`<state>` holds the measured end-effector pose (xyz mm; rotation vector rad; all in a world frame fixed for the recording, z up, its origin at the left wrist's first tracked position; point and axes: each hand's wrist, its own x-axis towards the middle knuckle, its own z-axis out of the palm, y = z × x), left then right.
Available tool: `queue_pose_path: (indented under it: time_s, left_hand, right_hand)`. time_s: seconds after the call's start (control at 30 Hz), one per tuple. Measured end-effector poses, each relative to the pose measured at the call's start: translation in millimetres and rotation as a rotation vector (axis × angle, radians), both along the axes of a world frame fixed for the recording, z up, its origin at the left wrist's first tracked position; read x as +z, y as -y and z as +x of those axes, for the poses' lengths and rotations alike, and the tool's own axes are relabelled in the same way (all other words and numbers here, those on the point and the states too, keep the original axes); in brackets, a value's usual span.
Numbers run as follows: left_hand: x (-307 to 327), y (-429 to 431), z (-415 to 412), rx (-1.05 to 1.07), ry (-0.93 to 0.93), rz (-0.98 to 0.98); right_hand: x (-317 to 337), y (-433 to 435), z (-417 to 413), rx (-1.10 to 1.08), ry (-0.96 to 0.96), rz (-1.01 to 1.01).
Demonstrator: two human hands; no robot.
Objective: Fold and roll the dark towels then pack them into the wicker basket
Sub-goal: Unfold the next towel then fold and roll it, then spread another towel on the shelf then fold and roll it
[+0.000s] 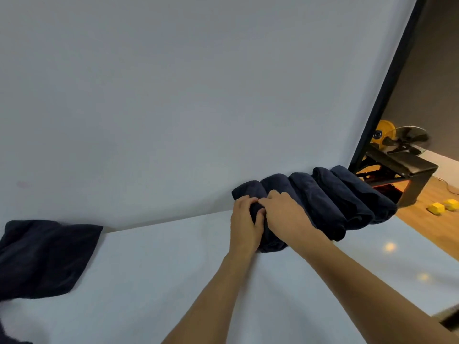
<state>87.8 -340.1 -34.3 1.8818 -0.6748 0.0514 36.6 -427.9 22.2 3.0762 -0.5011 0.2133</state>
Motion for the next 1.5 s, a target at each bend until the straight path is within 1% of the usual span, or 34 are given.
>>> queue_pose_path:
  time_s: [0.1,0.17,0.23,0.27,0.33,0.37,0.4,0.47,0.53,0.6,0.67,0.8,0.87,0.9,0.93,1.0,1.1,1.17,1.27,1.37,1.5]
  left_hand:
    - [-11.4,1.1,-1.7,0.068,0.024,0.029]
    - [-8.9,-1.4,-1.9,0.075,0.071,0.159]
    - [-6.7,-9.6,0.5,-0.007,0.132,0.309]
    - [-4.0,-16.3,0.6,-0.081,0.115,0.359]
    - [1.4,-33.4,1.3,-0.183,0.075,0.364]
    - [7.0,-44.7,0.8,-0.187,0.069,0.331]
    - [15.0,-57.8,1.0,-0.167,0.055,0.298]
    - [32.2,-89.7,6.9,-0.094,0.034,0.266]
    - [47.8,-133.1,18.4,0.034,0.065,0.321]
    - [58.1,-185.5,34.5,0.197,0.116,0.468]
    - [63.2,-239.7,50.0,0.375,0.159,0.641]
    - [68.4,-337.7,62.2,0.707,0.148,0.918]
    - [65.2,-371.0,65.4,0.752,0.073,1.109]
    - [61.0,-382.0,67.5,0.742,0.027,1.165]
    - [55.1,-389.5,69.6,0.727,-0.005,1.182]
    - [45.1,-396.3,73.7,0.723,0.011,1.141]
    - [44.9,-397.2,79.7,0.743,0.113,1.033]
    - [49.7,-397.2,83.3,0.733,0.160,0.989]
    - [57.6,-397.9,85.8,0.712,0.199,0.916]
    - [73.3,-398.2,90.8,0.694,0.227,0.740]
    - [122.0,-384.5,94.5,0.654,0.289,0.475]
  right_hand:
    - [-12.8,0.7,-0.3,0.040,-0.040,-0.086]
    - [-16.0,-1.2,0.8,0.054,-0.040,-0.136]
    - [-13.1,-4.9,1.6,0.047,-0.040,-0.190]
    - [-10.4,-7.6,3.2,0.040,-0.049,-0.228]
    - [-2.2,-18.4,9.2,0.034,-0.044,-0.303]
    - [1.9,-26.8,13.7,0.054,-0.011,-0.321]
    - [5.0,-37.7,19.6,0.094,0.034,-0.306]
    - [7.9,-66.9,34.4,0.235,0.101,-0.179]
    - [10.3,-107.0,46.9,0.384,0.145,-0.026]
    - [11.0,-151.4,55.6,0.490,0.177,0.096]
    - [7.6,-192.6,63.2,0.585,0.166,0.200]
    - [-7.5,-263.8,84.4,0.736,0.031,0.363]
    - [-16.3,-294.0,97.1,0.766,-0.034,0.380]
    - [-20.4,-307.7,103.1,0.775,-0.055,0.382]
    - [-23.8,-320.3,108.7,0.780,-0.068,0.389]
    - [-28.0,-340.9,119.4,0.760,-0.065,0.412]
    - [-29.1,-360.2,133.4,0.679,0.006,0.456]
    - [-27.4,-364.1,139.1,0.640,0.063,0.501]
    - [-22.2,-361.3,145.1,0.650,0.140,0.514]
    - [-4.7,-352.0,150.9,0.641,0.221,0.591]
    - [45.0,-331.1,154.3,0.654,0.366,0.717]
